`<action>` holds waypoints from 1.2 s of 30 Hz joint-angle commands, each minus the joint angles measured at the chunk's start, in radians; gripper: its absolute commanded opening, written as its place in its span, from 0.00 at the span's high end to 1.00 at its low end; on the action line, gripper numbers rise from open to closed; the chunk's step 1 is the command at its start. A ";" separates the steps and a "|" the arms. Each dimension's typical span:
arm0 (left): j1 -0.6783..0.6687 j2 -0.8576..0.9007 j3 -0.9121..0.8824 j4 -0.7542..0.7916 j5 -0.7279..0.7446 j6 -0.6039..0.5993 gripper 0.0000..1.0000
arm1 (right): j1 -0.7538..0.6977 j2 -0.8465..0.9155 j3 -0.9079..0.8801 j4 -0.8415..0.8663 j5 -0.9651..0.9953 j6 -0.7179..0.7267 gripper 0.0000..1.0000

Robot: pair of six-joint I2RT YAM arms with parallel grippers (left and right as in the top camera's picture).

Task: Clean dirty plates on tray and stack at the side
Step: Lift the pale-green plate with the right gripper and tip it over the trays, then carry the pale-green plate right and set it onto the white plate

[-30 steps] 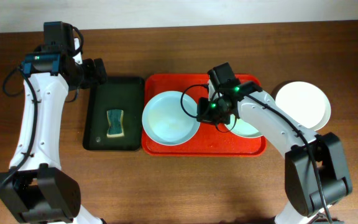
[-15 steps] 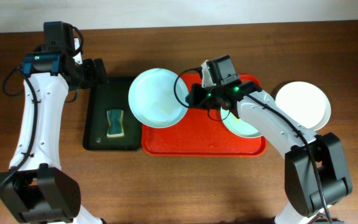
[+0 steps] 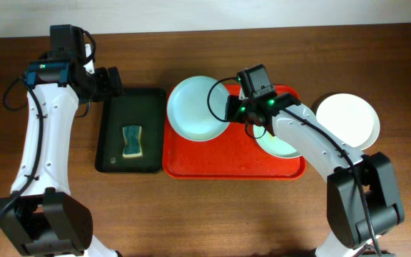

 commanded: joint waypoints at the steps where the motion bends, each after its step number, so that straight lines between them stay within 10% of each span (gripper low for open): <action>1: -0.002 -0.006 0.011 -0.001 -0.007 -0.006 0.01 | 0.000 -0.032 0.021 0.000 0.229 -0.006 0.96; 17: -0.002 -0.006 0.011 -0.001 -0.007 -0.006 0.01 | 0.009 -0.034 0.065 0.006 -0.073 0.159 0.96; 36: -0.002 -0.006 0.011 -0.001 -0.007 -0.006 0.00 | 0.355 0.006 0.066 0.288 0.490 -0.063 0.96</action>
